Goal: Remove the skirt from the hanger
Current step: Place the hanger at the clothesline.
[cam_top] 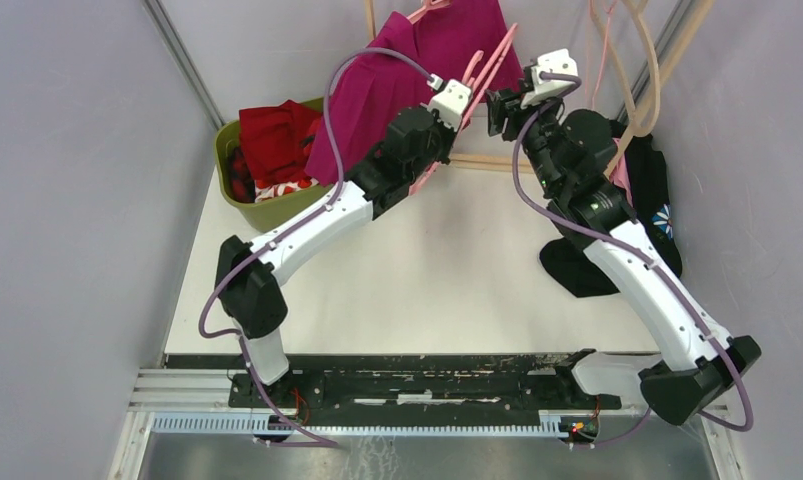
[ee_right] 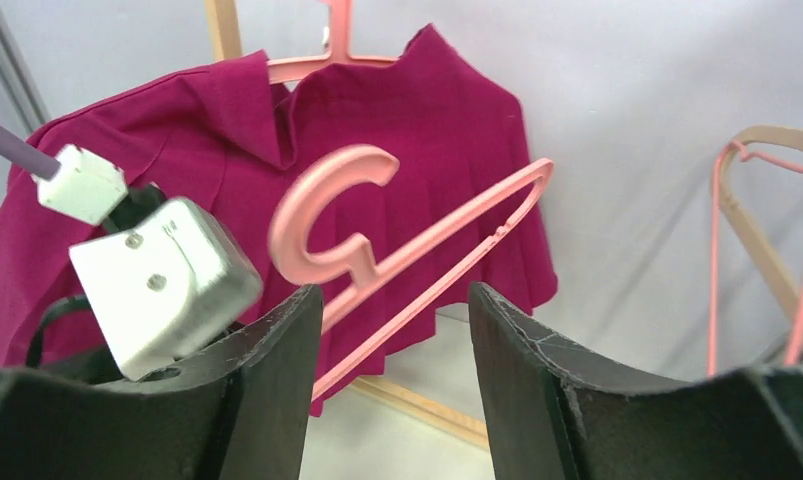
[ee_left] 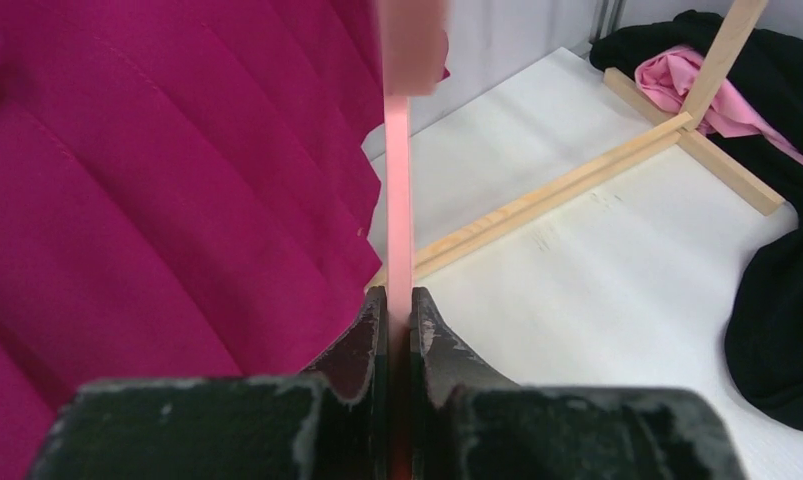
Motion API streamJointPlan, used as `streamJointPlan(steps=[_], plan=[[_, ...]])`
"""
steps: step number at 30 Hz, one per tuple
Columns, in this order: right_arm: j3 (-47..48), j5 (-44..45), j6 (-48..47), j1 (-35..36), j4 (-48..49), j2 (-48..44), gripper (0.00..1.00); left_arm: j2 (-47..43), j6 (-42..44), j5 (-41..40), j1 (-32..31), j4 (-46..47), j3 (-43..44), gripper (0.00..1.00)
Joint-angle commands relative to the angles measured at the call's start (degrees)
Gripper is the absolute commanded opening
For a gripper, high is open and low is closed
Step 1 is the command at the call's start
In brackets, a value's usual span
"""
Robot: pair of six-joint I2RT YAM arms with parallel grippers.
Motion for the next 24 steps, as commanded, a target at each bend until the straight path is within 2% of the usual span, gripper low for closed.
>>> streamJointPlan(steps=[1,5,11,24], plan=[[-4.0,5.1,-2.3,-0.1,5.2,-4.6,0.61,-4.8,3.0,2.5,0.6,0.9,4.8,0.03],[-7.0,9.0,-3.1,-0.1,7.0,-6.2,0.62,-5.3,3.6,3.6,0.7,0.6,6.2,0.03],[-6.9,6.9,-2.2,-0.1,4.7,-3.0,0.62,-5.4,1.8,7.1,1.1,0.8,7.7,0.03],[1.1,1.5,7.9,-0.2,5.3,4.4,0.61,-7.8,0.6,6.5,1.1,2.5,3.6,0.03]])
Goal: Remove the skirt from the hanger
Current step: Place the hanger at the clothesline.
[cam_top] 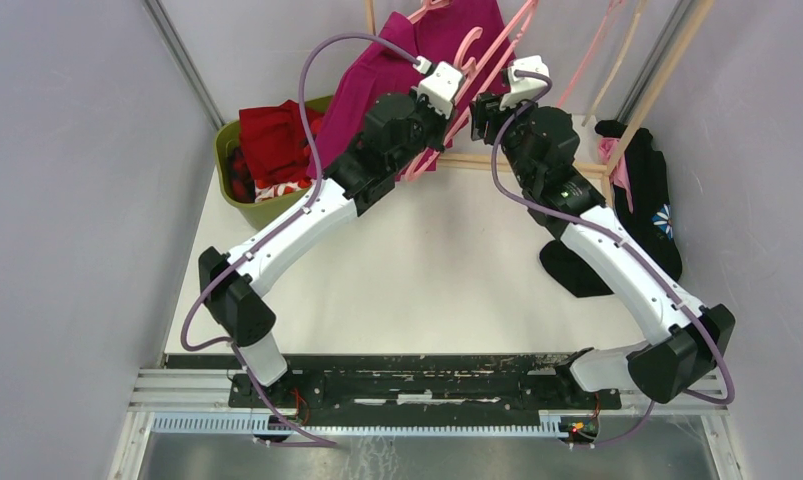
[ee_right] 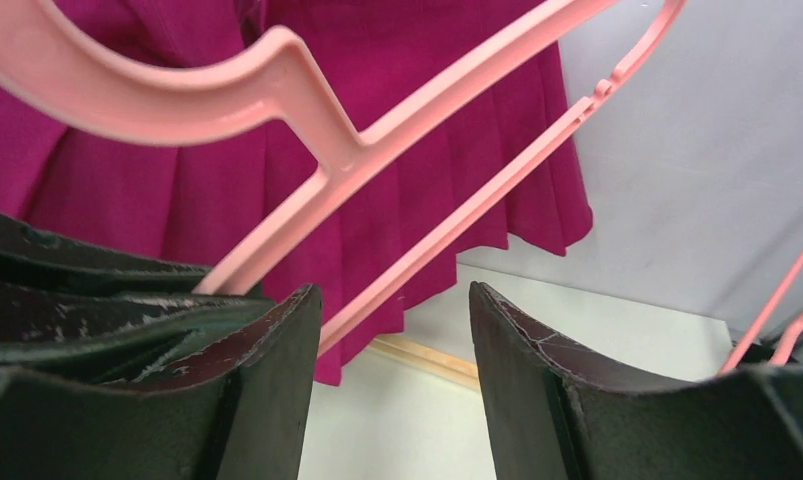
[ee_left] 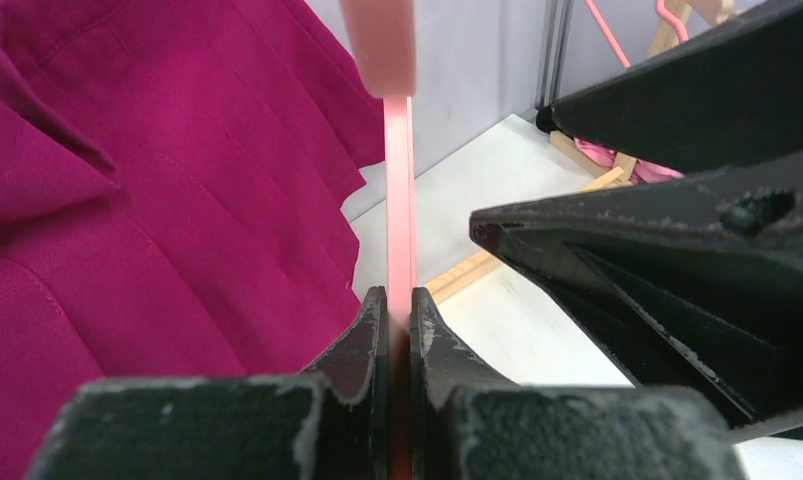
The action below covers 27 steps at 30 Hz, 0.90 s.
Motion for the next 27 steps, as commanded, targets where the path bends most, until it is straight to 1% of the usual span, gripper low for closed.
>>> streamJointPlan(steps=[1,5,7,10,13,19,23,27], plan=[[4.8,-1.6,3.1,-0.1,2.7,-0.7,0.61,-3.6,-0.2,0.2,0.3,4.3,0.0,0.03],[4.0,4.4,2.2,-0.3,-0.5,-1.1,0.61,-3.8,1.0,-1.1,0.3,3.9,1.2,0.03],[2.8,5.6,2.1,-0.5,-2.0,-1.3,0.6,-3.5,1.6,-2.0,0.3,3.9,1.6,0.03],[1.1,7.9,2.3,-0.6,-2.5,-1.7,0.59,-1.2,1.6,-1.3,1.4,3.2,5.2,0.03],[0.3,9.4,2.1,-0.6,-2.7,-2.1,0.59,2.5,-0.6,1.8,3.9,2.2,10.8,0.03],[-0.3,11.1,0.3,-0.7,-2.5,-3.5,0.58,9.0,-10.4,11.9,10.0,2.8,19.8,0.03],[-1.1,12.3,-1.9,-0.6,-1.4,-4.4,0.59,13.4,-17.6,19.1,12.9,3.9,23.4,0.03],[-1.8,13.6,-4.3,-0.7,0.0,-4.9,0.58,16.3,-20.4,22.8,13.4,4.2,26.1,0.03]])
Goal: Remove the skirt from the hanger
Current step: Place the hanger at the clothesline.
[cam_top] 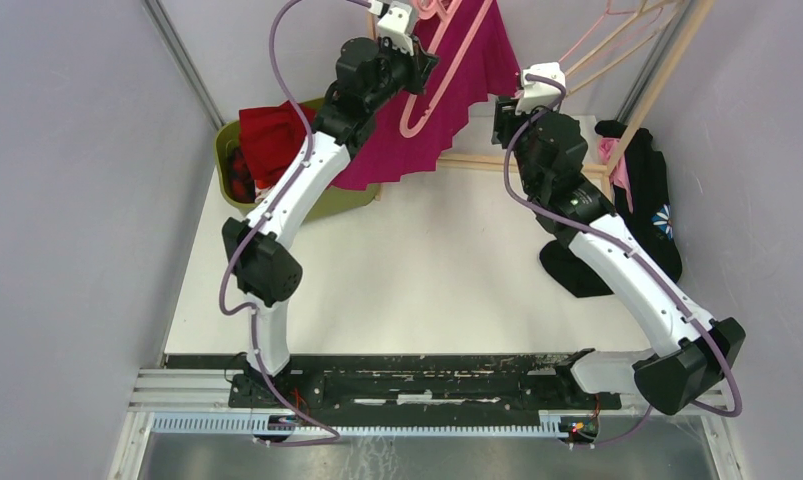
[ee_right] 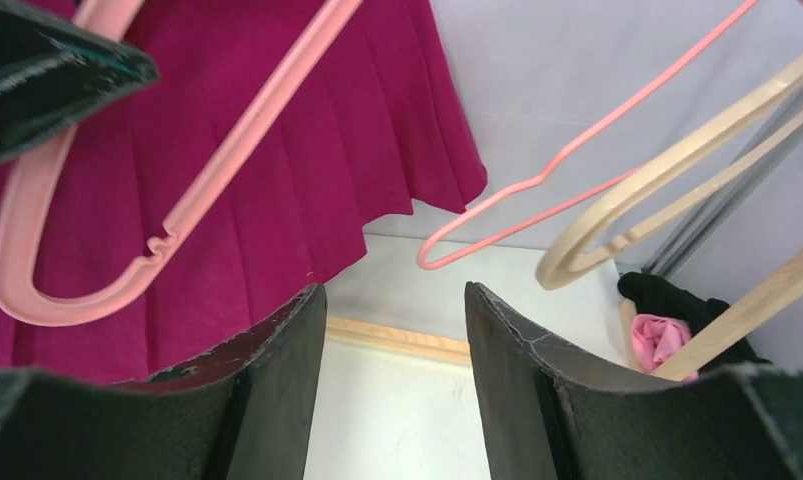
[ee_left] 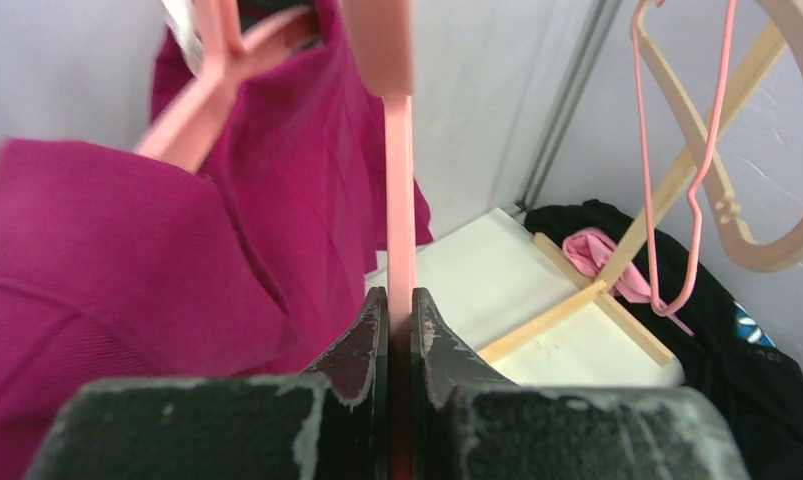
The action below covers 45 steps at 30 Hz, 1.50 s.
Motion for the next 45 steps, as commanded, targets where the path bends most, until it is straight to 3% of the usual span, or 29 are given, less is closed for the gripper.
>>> streamJointPlan(steps=[1,11,17,23,28,35,45], plan=[[-0.9,3.0,-3.3,-0.3,4.5,-2.3,0.59,2.0,-7.6,8.3,-0.1,4.5,4.9,0.03],[-0.2,3.0,-4.8,-0.6,5.0,0.5,0.57,1.8,-7.2,10.8,0.3,1.8,6.9,0.03],[-6.7,1.3,-2.7,-2.2,5.4,2.6,0.14,-4.1,-2.2,9.8,0.2,-4.6,1.0,0.03],[-5.2,-5.1,9.6,-8.6,2.1,11.4,0.01,-11.6,1.4,7.8,0.3,-6.8,-8.7,0.03],[5.9,-9.9,13.4,-12.8,0.6,23.9,0.01,-14.7,1.7,7.8,0.3,-7.7,-10.5,0.03],[26.5,-16.1,19.7,-16.5,-9.7,42.7,0.01,-16.8,1.4,8.3,0.2,-8.7,-11.9,0.03],[37.3,-21.7,30.3,-20.3,-17.1,56.1,0.01,-16.6,5.4,5.6,0.2,-12.8,-12.4,0.03]])
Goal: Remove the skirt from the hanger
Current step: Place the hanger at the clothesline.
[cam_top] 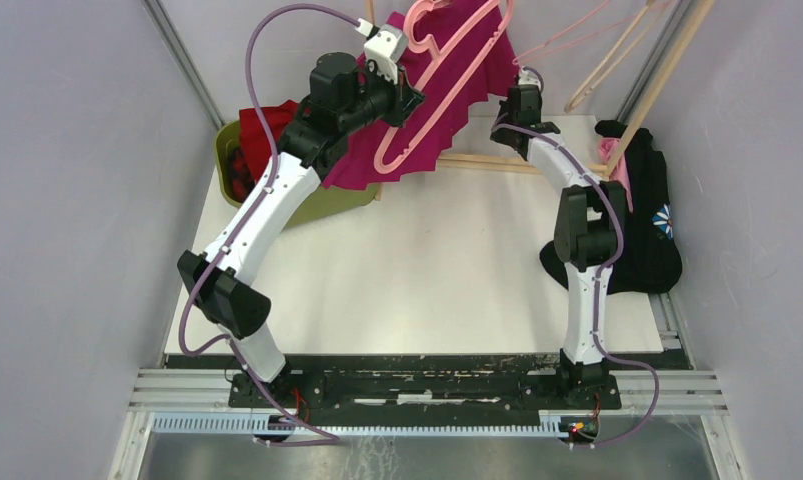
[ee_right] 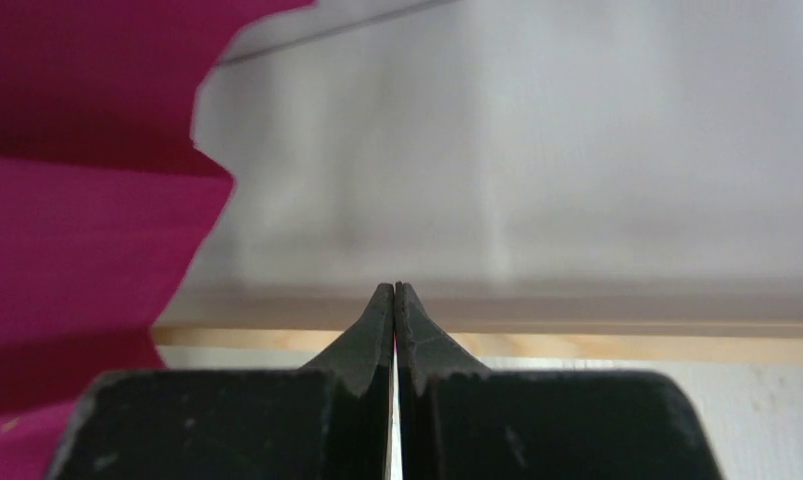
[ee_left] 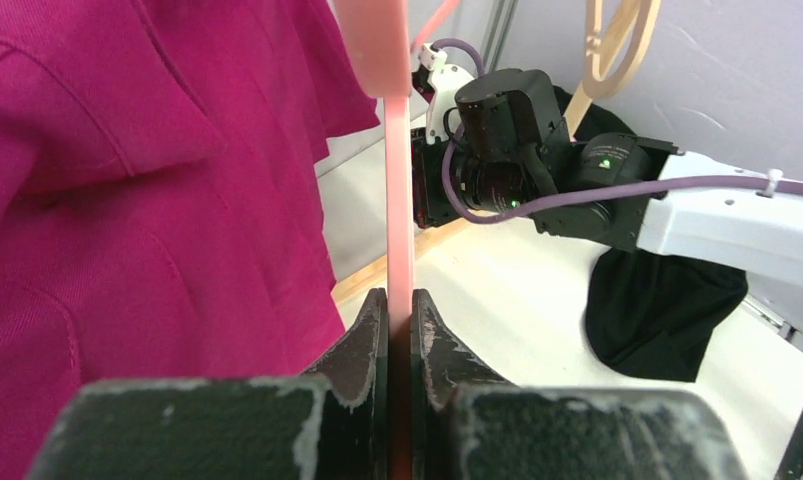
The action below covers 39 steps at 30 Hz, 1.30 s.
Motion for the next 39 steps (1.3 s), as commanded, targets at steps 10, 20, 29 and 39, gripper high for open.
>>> streamJointPlan(steps=[10,20,29,39], plan=[[10.2,-5.0,11.2,-2.6,-9.0,9.9,0.01,-1.8,4.6,-1.8,-0.2,-2.1,-0.3,0.03],[12.2,-7.4,11.7,-3.3,-12.2,13.0,0.01,-2.6,4.6,-1.9,0.0,-2.9,-2.2,0.03],[3.5,-9.1,10.6,-3.3,-12.1,8.8,0.01,-3.3,5.0,-2.4,0.1,-3.2,-3.4,0.03],[-8.4,-10.0,8.6,-3.4,-10.4,2.1,0.01,-4.5,4.6,-3.2,0.1,-3.5,-3.1,0.03]])
